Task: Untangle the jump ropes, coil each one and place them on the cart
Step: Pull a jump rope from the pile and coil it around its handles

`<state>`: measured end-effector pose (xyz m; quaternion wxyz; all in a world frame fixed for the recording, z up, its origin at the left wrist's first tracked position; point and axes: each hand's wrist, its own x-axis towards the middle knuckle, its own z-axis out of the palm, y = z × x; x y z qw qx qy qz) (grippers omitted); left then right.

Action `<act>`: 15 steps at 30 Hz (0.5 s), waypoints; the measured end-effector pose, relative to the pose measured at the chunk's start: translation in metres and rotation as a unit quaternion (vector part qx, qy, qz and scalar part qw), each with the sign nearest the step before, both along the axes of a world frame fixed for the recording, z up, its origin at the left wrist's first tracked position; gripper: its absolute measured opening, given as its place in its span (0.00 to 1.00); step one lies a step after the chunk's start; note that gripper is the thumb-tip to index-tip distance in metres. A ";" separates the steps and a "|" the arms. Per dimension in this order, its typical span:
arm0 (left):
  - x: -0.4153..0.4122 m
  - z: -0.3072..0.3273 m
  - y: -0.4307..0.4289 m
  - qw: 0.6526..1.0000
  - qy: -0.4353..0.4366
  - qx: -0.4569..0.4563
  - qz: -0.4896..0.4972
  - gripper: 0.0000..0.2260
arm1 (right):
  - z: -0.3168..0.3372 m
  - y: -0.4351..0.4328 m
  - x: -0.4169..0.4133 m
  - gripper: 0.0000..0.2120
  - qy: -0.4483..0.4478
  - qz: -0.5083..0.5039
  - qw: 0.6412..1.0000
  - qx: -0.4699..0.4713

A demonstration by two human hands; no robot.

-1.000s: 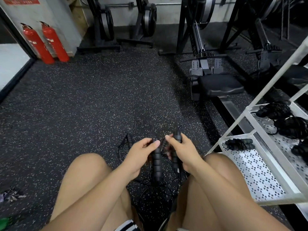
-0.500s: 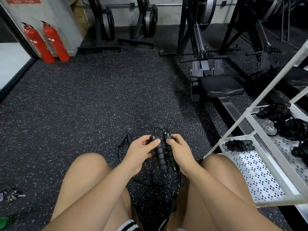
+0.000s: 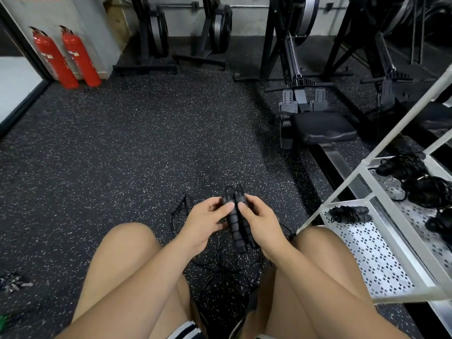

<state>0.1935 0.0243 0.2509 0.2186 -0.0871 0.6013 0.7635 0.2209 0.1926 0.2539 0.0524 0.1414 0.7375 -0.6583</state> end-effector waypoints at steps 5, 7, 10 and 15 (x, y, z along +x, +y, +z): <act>-0.001 -0.001 -0.002 1.000 -0.007 0.007 0.022 0.07 | 0.001 0.002 0.006 0.35 -0.023 0.114 0.990 -0.086; -0.001 0.002 -0.003 0.999 -0.001 -0.012 0.031 0.05 | 0.001 0.001 0.009 0.41 -0.029 0.150 0.982 -0.109; -0.010 0.000 -0.015 0.969 0.122 -0.215 0.000 0.09 | 0.004 0.004 0.008 0.39 -0.048 0.131 0.983 -0.117; -0.027 0.007 -0.027 0.916 0.211 -0.339 0.045 0.13 | 0.010 0.018 0.005 0.26 -0.109 0.173 0.972 -0.118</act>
